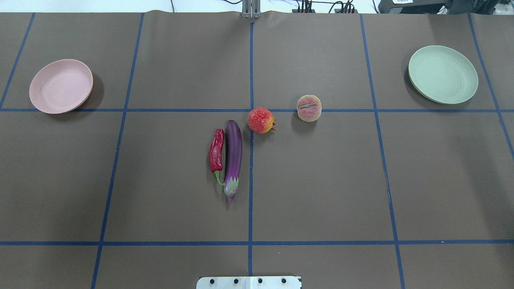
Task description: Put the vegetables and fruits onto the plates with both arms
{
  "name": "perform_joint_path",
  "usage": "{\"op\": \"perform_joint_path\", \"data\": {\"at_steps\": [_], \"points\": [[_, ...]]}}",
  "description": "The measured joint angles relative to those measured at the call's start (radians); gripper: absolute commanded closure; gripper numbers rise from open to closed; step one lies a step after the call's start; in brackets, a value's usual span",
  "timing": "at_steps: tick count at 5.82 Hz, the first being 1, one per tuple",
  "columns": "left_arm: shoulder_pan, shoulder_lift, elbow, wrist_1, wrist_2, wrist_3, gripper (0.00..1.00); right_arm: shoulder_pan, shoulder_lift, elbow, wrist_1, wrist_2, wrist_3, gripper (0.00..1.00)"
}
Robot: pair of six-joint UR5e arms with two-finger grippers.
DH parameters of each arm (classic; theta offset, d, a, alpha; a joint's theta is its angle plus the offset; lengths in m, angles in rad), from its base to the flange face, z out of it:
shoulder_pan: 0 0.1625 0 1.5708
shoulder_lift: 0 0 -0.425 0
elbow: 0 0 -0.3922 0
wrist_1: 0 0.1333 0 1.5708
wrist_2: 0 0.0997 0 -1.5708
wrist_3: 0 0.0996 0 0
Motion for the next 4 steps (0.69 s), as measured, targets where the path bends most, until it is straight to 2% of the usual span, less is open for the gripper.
{"op": "perform_joint_path", "data": {"at_steps": [2, 4], "points": [[0.000, -0.009, -0.027, 0.000, -0.001, -0.002, 0.00, 0.000, 0.008, -0.003, 0.003, 0.010, 0.009, 0.00], [0.066, -0.055, -0.065, 0.000, -0.002, -0.040, 0.00, -0.004, 0.025, -0.001, 0.004, 0.029, 0.014, 0.00]]}}
